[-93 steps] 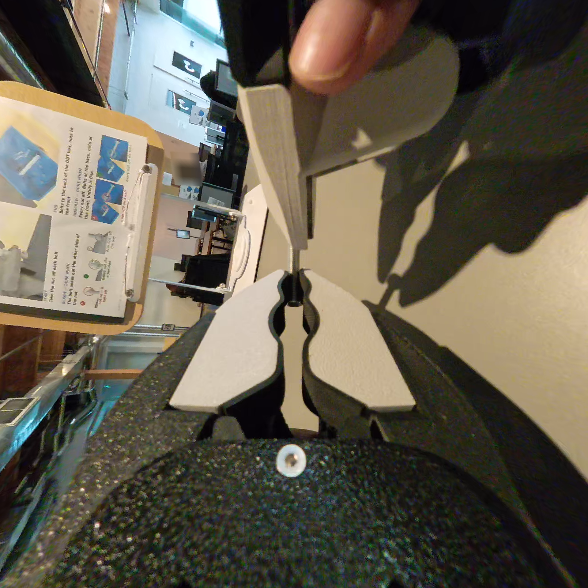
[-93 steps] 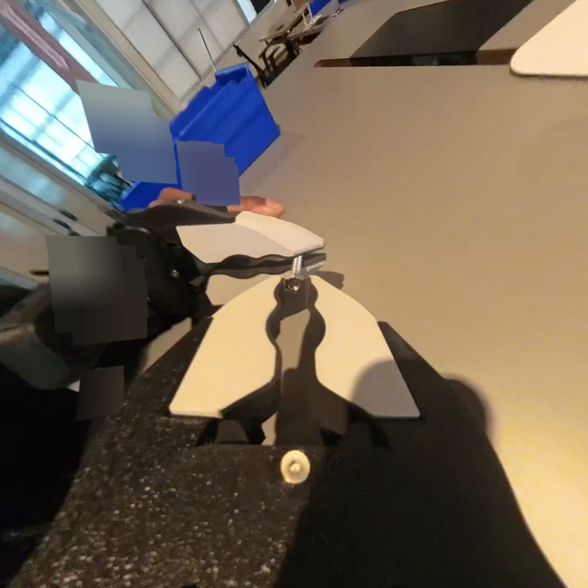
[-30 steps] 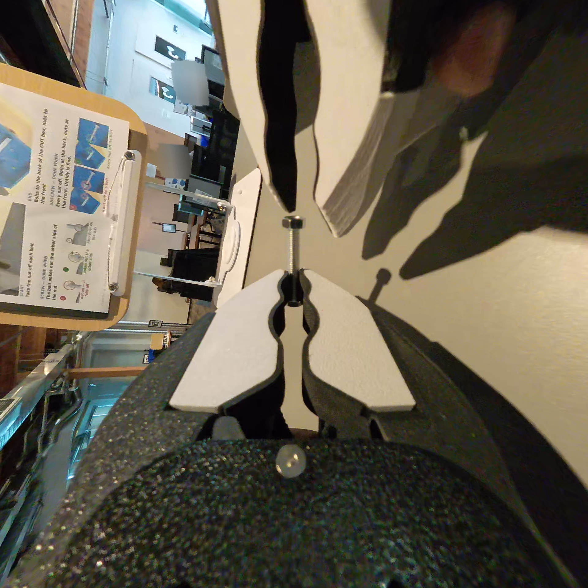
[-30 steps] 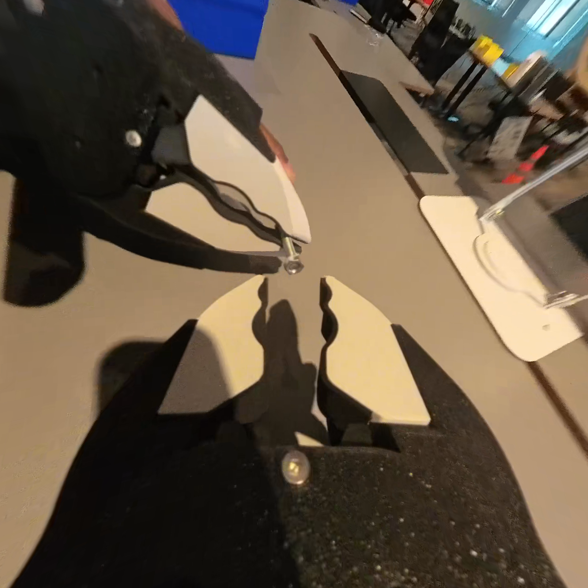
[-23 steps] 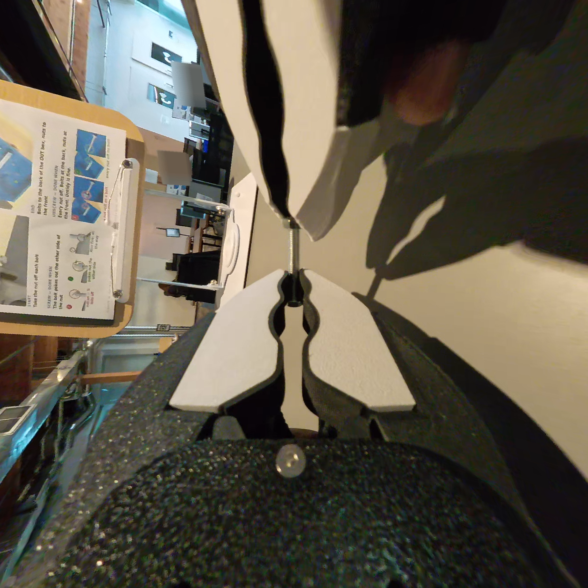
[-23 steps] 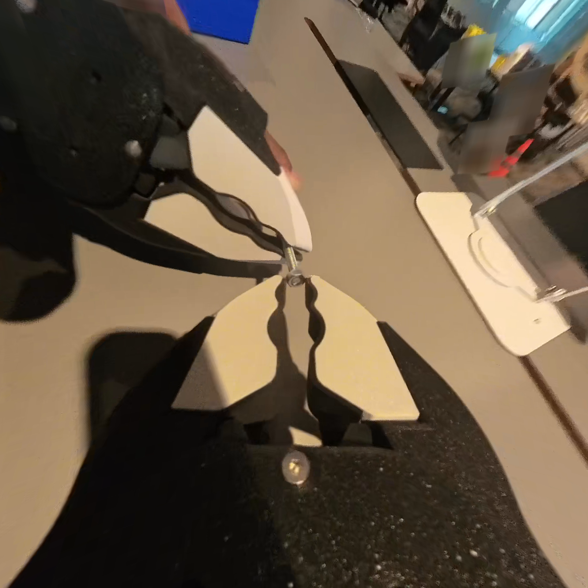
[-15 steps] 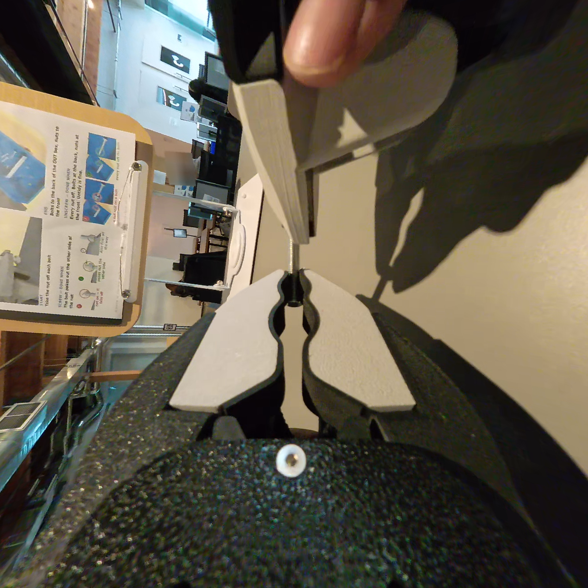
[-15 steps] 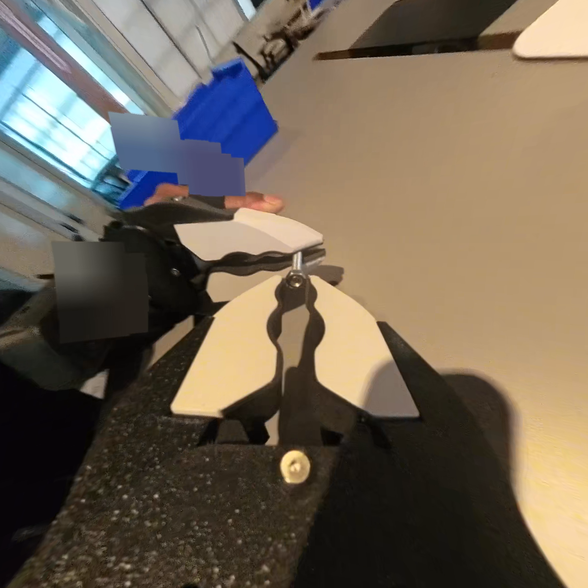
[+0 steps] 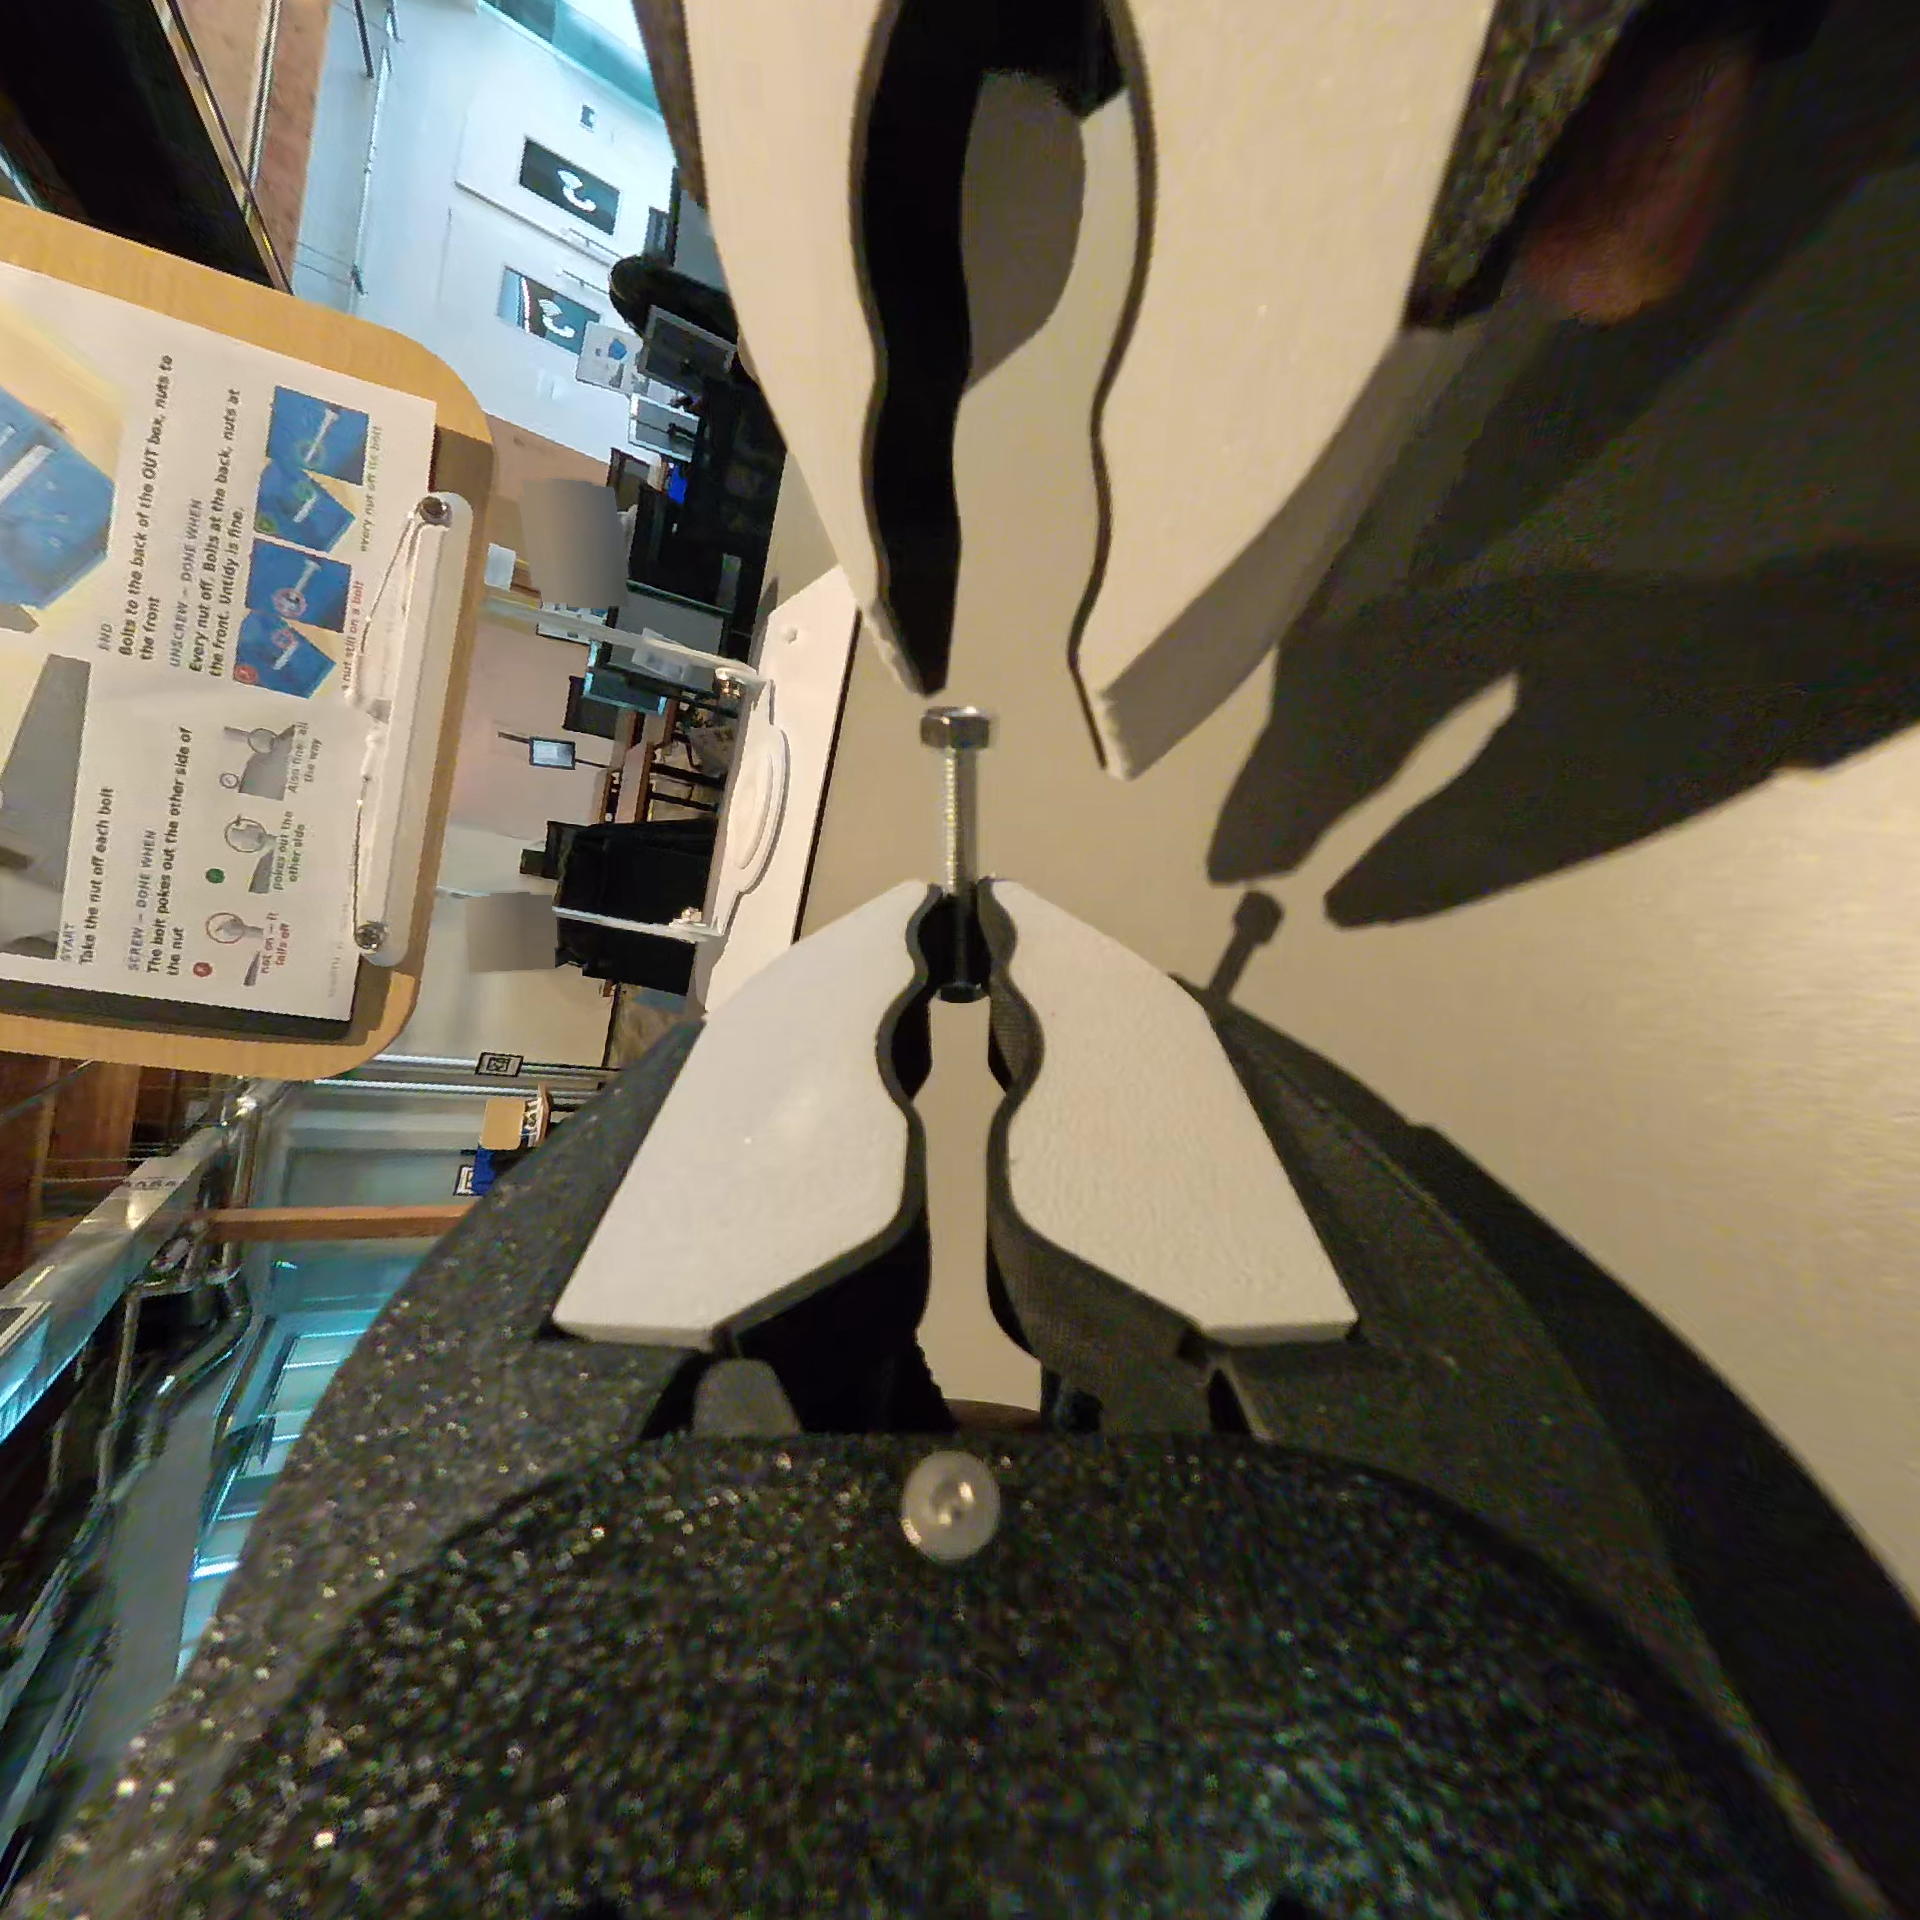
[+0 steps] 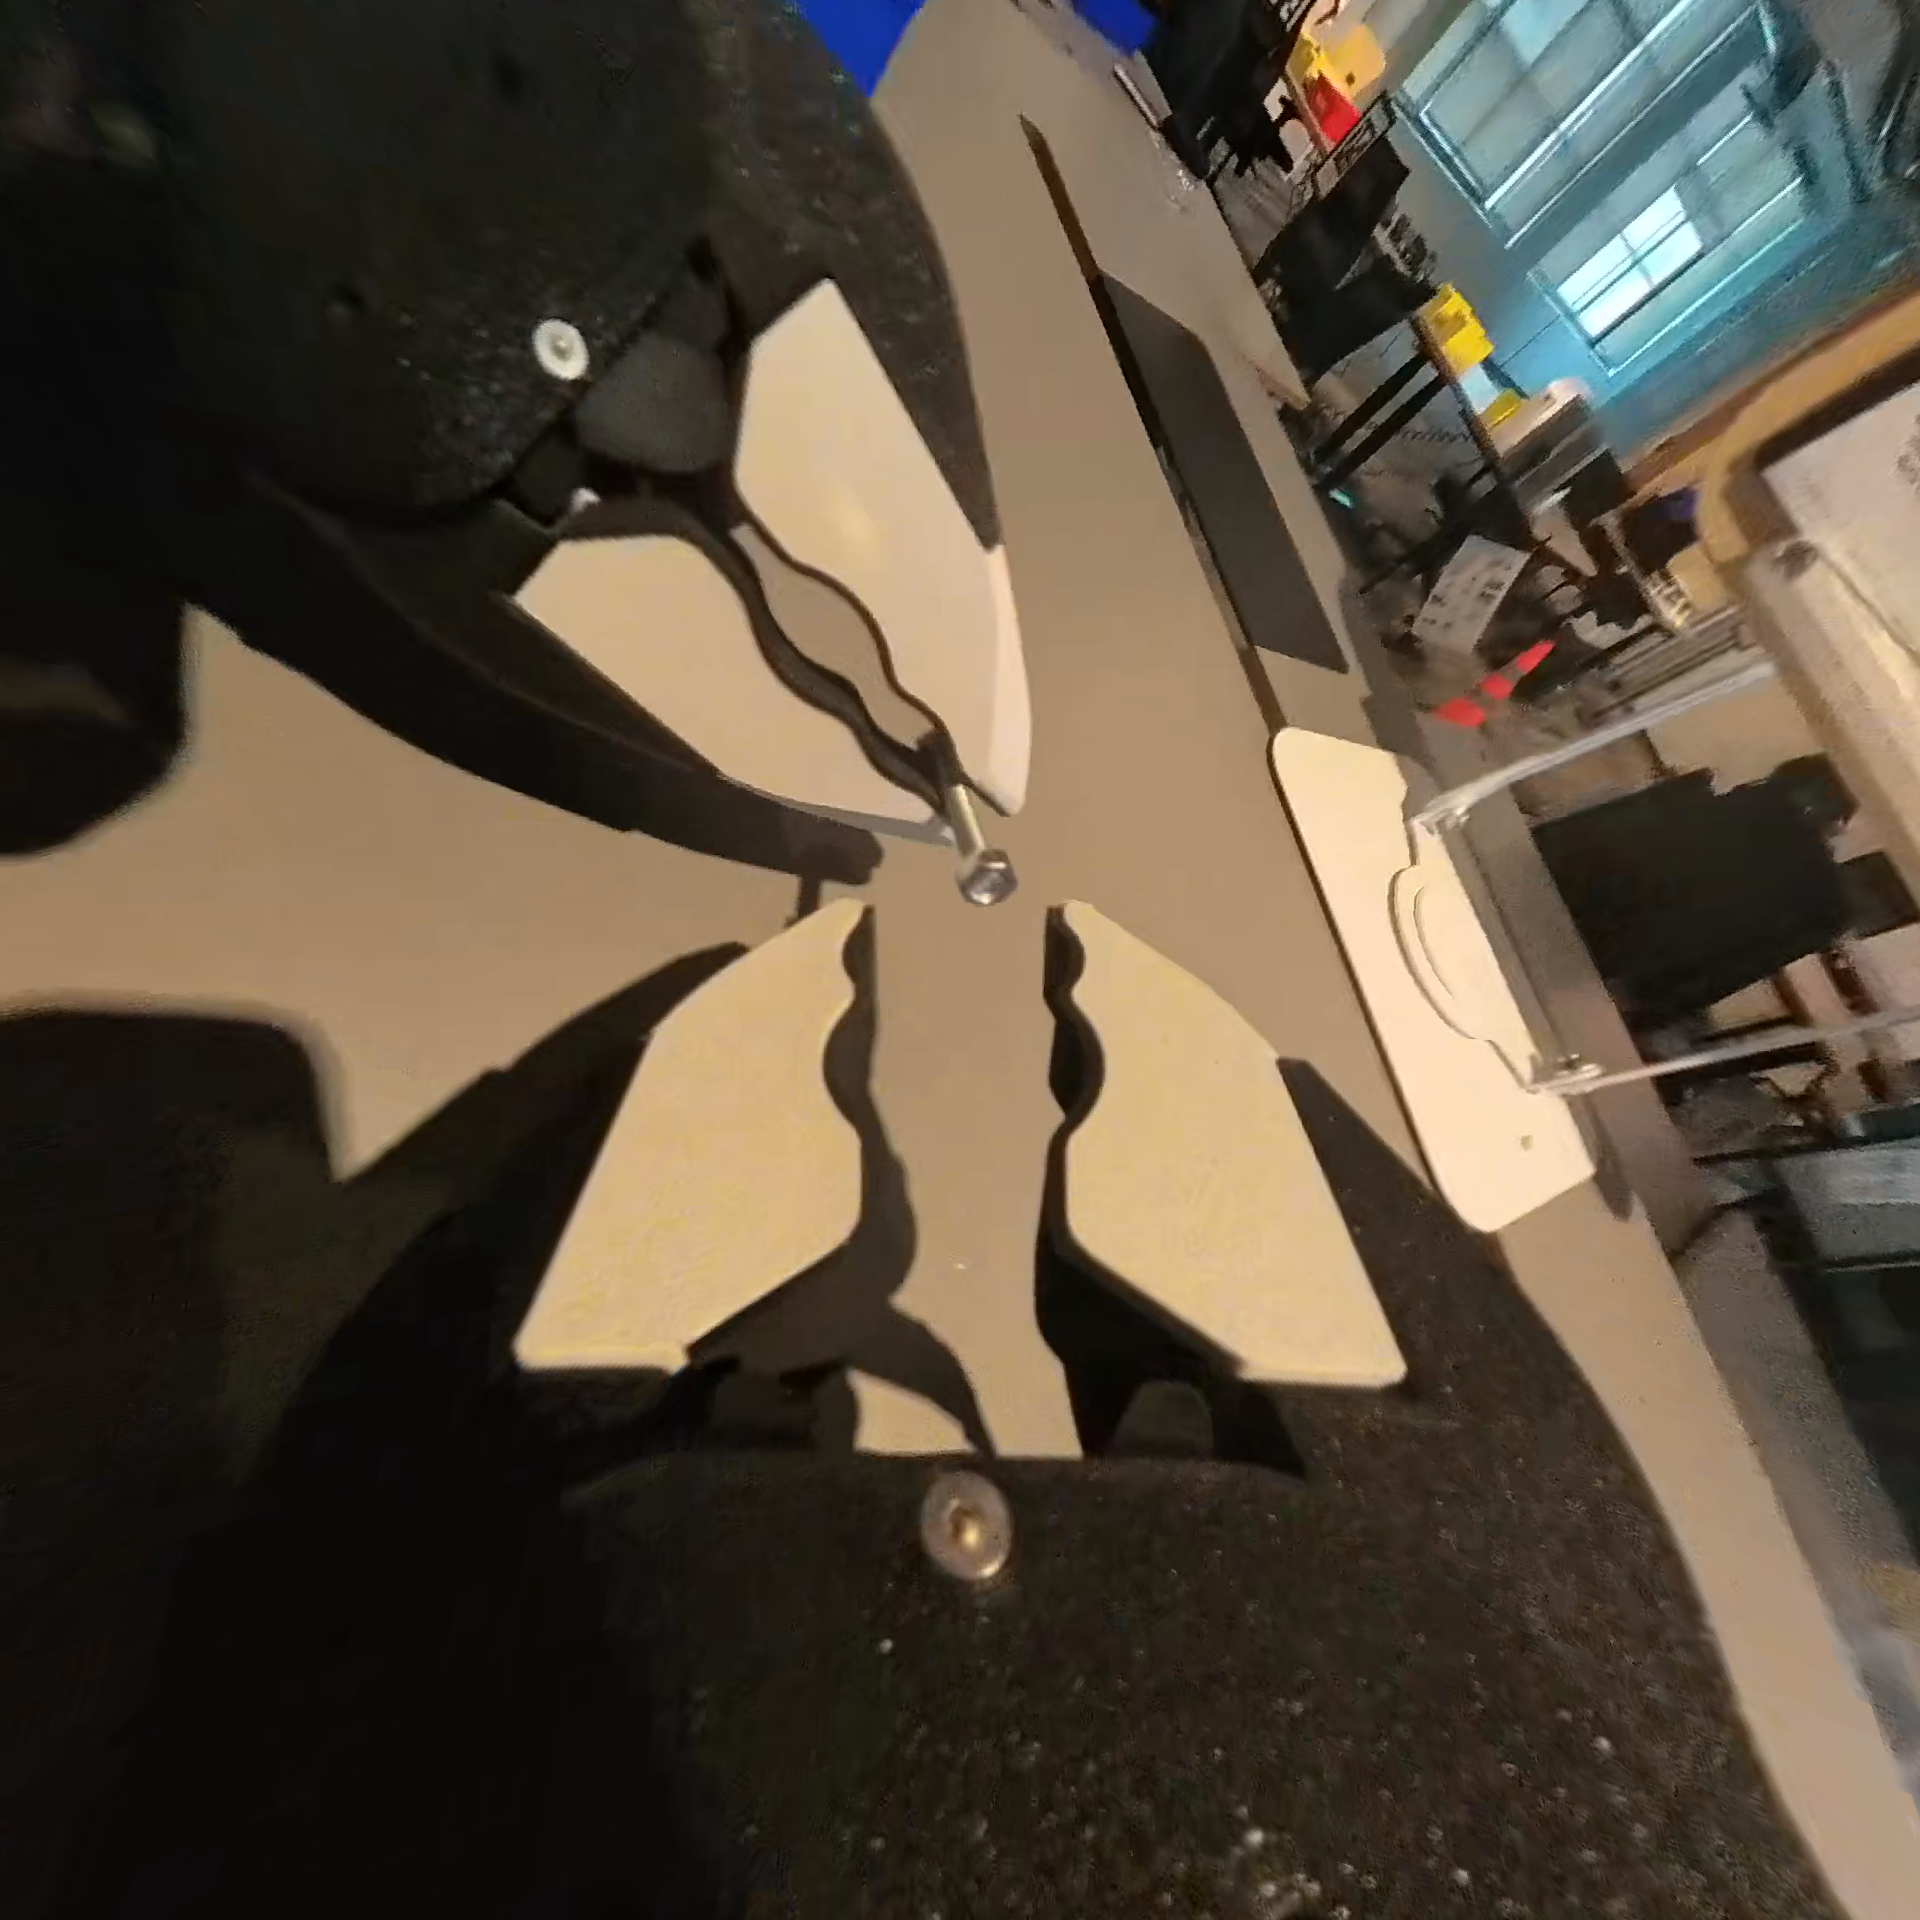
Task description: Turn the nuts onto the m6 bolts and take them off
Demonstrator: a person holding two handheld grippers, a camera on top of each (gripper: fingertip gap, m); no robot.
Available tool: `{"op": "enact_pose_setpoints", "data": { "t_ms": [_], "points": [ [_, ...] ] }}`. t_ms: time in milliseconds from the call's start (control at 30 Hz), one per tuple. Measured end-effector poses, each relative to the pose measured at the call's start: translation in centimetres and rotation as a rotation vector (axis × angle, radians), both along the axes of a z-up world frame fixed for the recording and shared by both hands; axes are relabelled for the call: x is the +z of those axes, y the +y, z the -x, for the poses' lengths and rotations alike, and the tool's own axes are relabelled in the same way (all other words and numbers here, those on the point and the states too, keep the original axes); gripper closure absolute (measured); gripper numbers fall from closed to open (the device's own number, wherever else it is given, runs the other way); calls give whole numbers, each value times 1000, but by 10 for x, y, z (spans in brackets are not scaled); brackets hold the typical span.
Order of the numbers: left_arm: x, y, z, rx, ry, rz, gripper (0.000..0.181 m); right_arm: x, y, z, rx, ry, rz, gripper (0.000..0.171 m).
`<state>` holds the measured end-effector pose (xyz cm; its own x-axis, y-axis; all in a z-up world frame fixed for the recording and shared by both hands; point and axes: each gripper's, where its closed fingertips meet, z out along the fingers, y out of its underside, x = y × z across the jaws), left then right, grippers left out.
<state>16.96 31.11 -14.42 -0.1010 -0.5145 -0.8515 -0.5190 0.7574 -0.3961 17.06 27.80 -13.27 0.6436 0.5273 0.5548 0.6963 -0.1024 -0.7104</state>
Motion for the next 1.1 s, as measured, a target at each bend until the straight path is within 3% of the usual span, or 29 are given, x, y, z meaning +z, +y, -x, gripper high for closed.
{"op": "enact_pose_setpoints", "data": {
  "t_ms": [433, 533, 633, 800, 967, 1000, 1100],
  "points": [
    [-3, -9, -2, -50, 13, 5, 176, 0, -1, 1, 0, -81, -21, 157],
    [-3, -8, -1, -45, 23, -30, 176, -3, -1, 0, -19, -28, 32, 161],
    [-4, -5, 0, -27, 44, -82, 176, -7, 0, 2, -80, 156, 175, 161],
    [-4, -3, 0, -19, 63, -138, 176, -9, -2, 7, -181, 678, 487, 160],
    [2, -6, -2, -28, 14, -82, 176, 4, -4, 11, -107, 1117, 636, 160],
    [3, -6, -2, -25, 7, -70, 176, 7, -3, 12, -72, 1152, 640, 156],
    [3, -3, 0, -15, -6, -35, 176, 13, 1, 8, -28, 1119, 565, 117]
  ]
}}
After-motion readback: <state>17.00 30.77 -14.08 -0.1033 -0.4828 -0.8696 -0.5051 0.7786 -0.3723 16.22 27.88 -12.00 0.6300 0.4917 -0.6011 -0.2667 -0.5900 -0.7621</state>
